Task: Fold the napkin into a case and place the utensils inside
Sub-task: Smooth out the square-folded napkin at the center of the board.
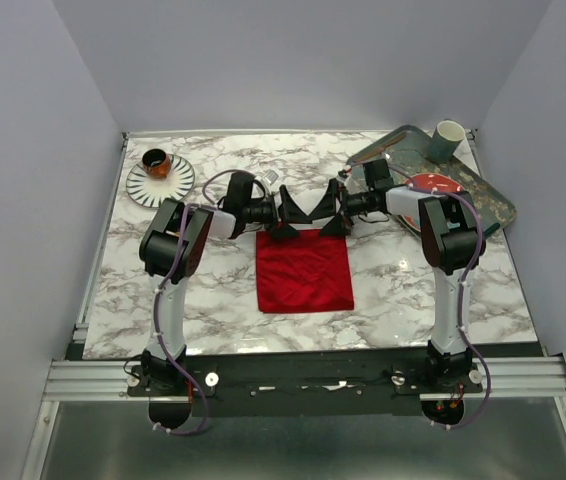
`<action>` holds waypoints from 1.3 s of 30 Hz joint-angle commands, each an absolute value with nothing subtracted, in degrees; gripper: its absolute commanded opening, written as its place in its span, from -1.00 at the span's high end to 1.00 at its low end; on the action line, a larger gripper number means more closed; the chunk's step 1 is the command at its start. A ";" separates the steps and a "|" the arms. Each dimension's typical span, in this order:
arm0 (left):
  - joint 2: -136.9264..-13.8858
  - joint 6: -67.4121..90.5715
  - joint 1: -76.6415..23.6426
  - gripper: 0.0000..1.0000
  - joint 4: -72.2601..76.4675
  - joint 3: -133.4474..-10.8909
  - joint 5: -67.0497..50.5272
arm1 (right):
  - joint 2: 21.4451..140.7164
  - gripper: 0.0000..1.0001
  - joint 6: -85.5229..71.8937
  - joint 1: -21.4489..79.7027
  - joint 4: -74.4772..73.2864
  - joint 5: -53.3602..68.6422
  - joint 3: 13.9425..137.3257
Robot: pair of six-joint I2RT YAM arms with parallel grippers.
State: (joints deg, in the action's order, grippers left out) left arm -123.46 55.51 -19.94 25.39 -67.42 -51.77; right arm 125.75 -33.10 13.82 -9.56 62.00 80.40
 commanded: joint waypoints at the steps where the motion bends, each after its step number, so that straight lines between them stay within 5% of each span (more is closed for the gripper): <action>1: -122.61 52.65 -17.41 -0.97 23.55 -63.99 -52.20 | 128.50 -1.00 -29.45 12.83 -13.09 56.78 79.63; 22: -115.05 44.30 -6.24 -0.98 15.38 -58.62 -57.04 | 125.95 -1.00 -24.26 12.39 -19.34 54.14 82.09; 39: -116.27 59.05 -17.57 -0.97 30.58 -64.42 -51.51 | 117.51 -1.00 -34.44 14.85 -15.30 62.40 79.55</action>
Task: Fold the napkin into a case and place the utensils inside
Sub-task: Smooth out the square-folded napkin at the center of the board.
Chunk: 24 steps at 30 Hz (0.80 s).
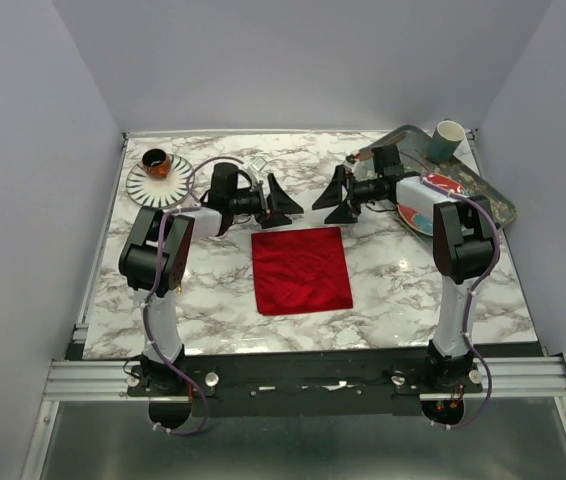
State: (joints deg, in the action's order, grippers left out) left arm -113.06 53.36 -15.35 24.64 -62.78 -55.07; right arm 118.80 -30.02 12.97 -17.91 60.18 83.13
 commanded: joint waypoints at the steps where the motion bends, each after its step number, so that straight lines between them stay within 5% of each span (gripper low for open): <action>1: -116.98 59.93 -17.67 -0.97 31.46 -64.34 -51.16 | 117.68 -1.00 -34.63 15.11 -14.60 62.40 77.89; 17: -118.57 55.91 -13.63 -0.97 26.55 -58.90 -51.24 | 128.40 -1.00 -24.44 15.29 -23.80 53.00 84.02; 24: -114.62 52.83 -12.83 -0.97 24.96 -55.90 -52.03 | 124.04 -1.00 -20.39 15.38 -27.95 55.71 85.79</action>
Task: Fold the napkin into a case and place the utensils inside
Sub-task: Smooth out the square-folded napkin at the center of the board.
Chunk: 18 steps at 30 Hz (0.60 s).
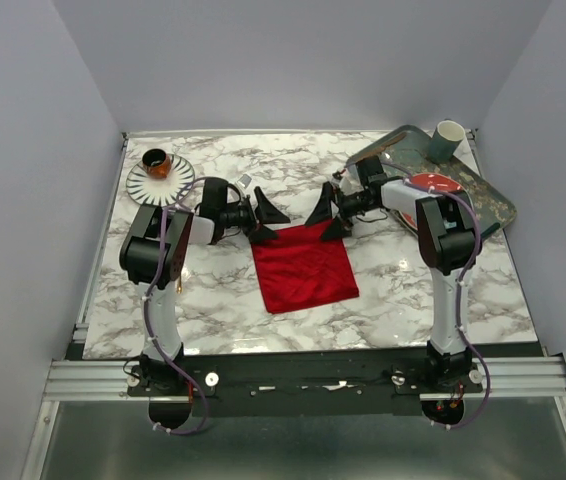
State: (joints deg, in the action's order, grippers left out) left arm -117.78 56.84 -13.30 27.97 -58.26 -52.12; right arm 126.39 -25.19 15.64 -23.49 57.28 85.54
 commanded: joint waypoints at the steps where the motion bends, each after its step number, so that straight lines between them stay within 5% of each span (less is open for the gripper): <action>1: -114.26 52.65 -12.83 -0.97 24.96 -55.81 -51.77 | 122.71 -1.00 -20.13 15.47 -27.95 57.46 85.00; 7: -114.52 52.91 -12.92 -0.97 24.79 -55.90 -51.59 | 112.26 -1.00 -20.65 18.19 -27.77 63.18 72.79; 18: -115.57 52.29 -12.92 -0.97 23.99 -56.86 -51.06 | 112.76 -1.00 -16.97 21.62 -27.86 66.88 60.12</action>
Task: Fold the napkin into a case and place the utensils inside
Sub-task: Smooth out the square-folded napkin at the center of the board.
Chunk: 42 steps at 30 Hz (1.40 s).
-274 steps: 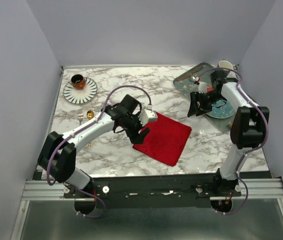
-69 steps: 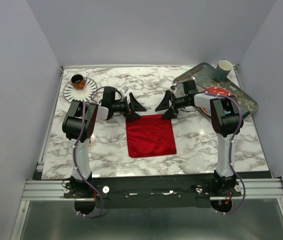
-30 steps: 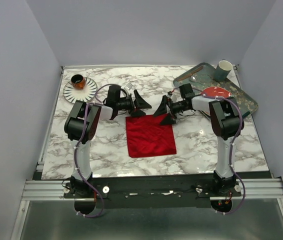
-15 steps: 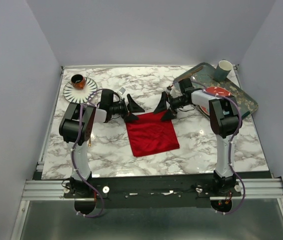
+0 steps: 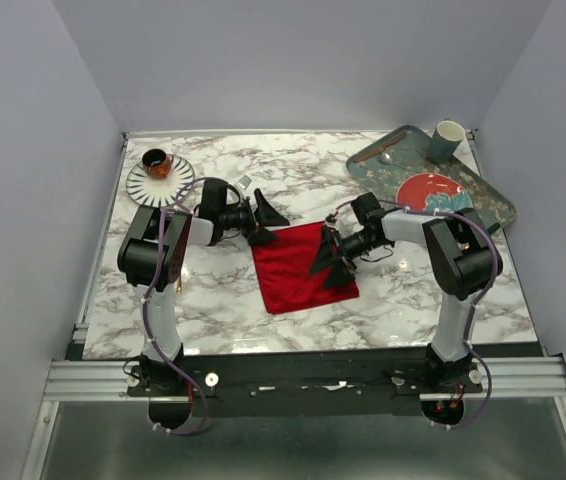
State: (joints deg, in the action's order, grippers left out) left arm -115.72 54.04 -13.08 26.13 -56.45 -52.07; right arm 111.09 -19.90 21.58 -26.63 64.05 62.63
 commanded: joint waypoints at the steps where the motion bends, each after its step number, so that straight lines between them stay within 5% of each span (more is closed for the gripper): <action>1: -115.66 52.29 -12.92 -0.97 23.91 -56.87 -51.06 | 112.94 -1.00 -15.66 21.62 -28.30 66.71 59.86; 21: -117.16 53.17 -11.95 -0.97 25.31 -56.60 -50.63 | 118.83 -1.00 -6.33 21.53 -33.49 63.81 58.71; 34: -113.99 52.73 -12.39 -0.97 26.54 -57.13 -52.29 | 103.10 -1.00 -12.12 23.29 -28.05 73.03 53.80; 42: -114.43 52.91 -12.39 -0.97 27.07 -56.51 -52.38 | 111.60 -1.00 -12.31 23.99 -24.52 74.79 53.17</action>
